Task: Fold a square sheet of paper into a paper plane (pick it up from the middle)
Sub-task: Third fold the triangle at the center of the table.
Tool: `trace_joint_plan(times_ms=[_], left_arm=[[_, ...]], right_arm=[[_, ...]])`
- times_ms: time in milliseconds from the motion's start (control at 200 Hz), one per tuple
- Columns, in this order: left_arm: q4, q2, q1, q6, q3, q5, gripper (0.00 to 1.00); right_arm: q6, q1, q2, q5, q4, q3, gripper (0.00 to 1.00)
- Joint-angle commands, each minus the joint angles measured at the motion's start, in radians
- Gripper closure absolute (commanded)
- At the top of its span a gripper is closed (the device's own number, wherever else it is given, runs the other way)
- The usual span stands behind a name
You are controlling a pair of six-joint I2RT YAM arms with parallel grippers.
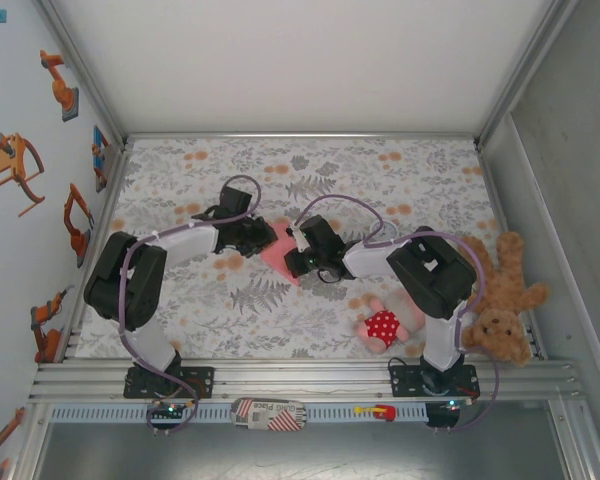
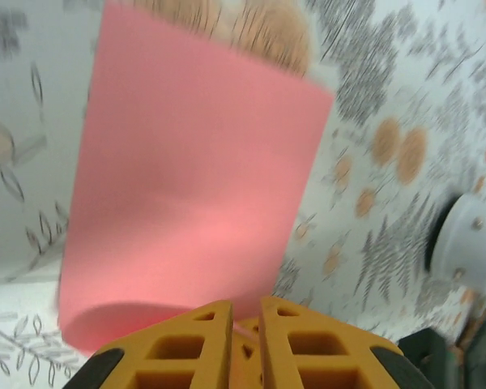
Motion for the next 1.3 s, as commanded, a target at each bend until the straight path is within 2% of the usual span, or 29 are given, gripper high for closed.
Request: trace_joint_plan(times_ms=[0, 310, 626, 1292], left_arm=[[-0.059, 0.065, 0.026, 0.050, 0.057, -0.007, 0.82], [-0.093, 0.203, 0.034, 0.075, 0.167, 0.042, 0.85], [-0.170, 0.260, 0.034, 0.099, 0.193, 0.026, 0.88], [-0.186, 0.277, 0.034, 0.111, 0.201, 0.020, 0.89]], right_arm=[[0.021, -0.005, -0.009, 0.009, -0.005, 0.013, 1.00], [0.025, -0.007, -0.018, 0.013, 0.000, 0.006, 1.00], [0.031, -0.011, -0.030, 0.031, 0.008, -0.006, 1.00], [0.023, -0.011, -0.028, 0.073, -0.005, -0.018, 1.00]])
